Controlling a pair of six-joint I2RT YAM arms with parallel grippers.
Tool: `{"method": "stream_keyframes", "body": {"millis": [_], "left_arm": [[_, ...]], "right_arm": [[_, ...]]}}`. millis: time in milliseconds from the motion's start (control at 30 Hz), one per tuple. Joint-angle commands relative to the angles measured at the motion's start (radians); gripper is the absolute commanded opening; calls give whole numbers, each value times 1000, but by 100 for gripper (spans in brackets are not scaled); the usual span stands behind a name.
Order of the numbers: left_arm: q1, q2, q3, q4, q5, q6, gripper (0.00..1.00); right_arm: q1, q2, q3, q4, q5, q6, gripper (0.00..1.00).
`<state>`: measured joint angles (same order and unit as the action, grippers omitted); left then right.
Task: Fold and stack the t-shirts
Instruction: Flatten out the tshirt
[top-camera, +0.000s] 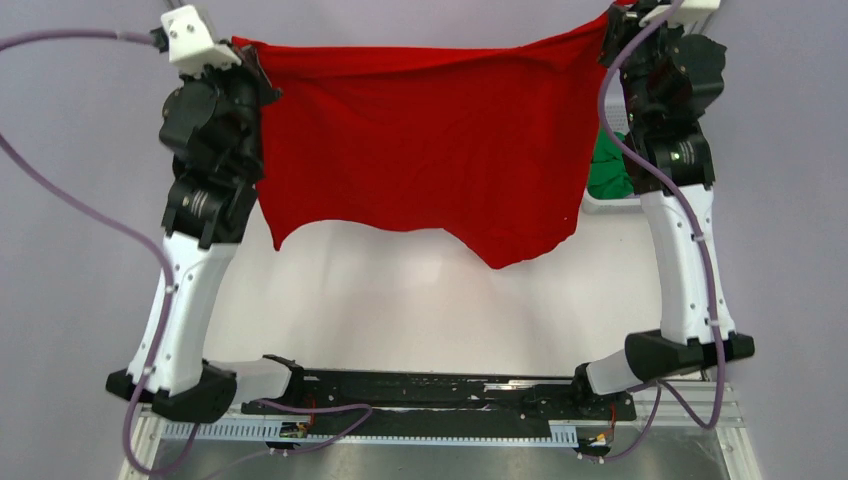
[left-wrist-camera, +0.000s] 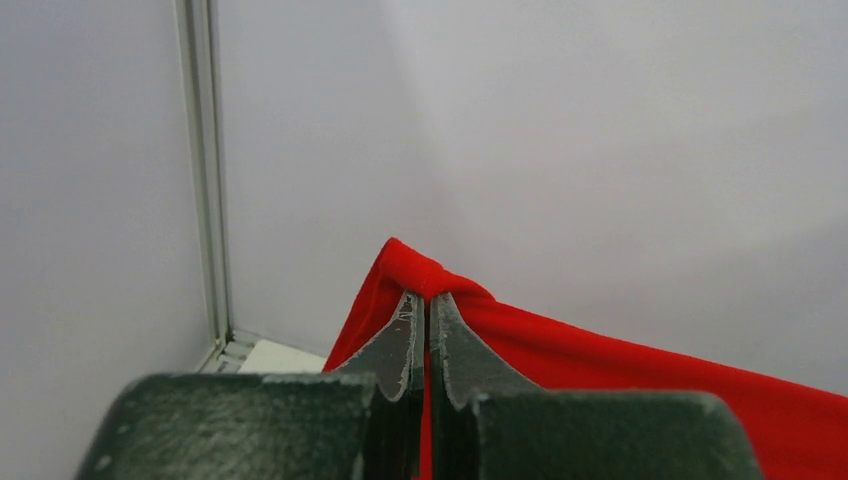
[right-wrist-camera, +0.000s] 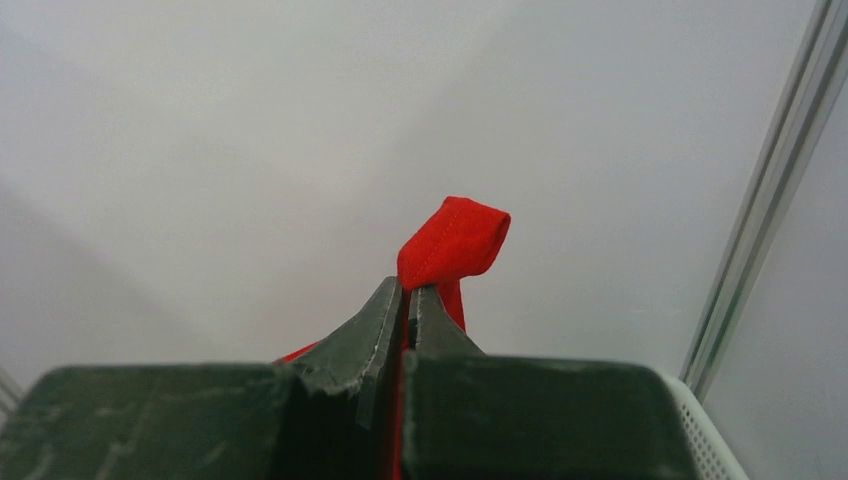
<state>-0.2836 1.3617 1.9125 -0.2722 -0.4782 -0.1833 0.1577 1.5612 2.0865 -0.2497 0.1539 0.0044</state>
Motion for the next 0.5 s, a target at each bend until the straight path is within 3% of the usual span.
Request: {"method": "stream_keyframes", "body": {"millis": [0, 133, 233, 333, 467], "left_arm": [[113, 200, 179, -44, 197, -66, 0], [187, 426, 497, -108, 308, -135, 0], [231, 563, 737, -144, 388, -158, 0], [252, 552, 705, -79, 443, -170, 0], [258, 468, 555, -36, 461, -158, 0]], "right_arm": [[-60, 215, 233, 44, -15, -66, 0], [-73, 380, 446, 153, -43, -87, 0], [-73, 390, 463, 264, -56, -109, 0], [-73, 338, 410, 300, -64, -126, 0], [-76, 205, 191, 292, -85, -127, 0]]}}
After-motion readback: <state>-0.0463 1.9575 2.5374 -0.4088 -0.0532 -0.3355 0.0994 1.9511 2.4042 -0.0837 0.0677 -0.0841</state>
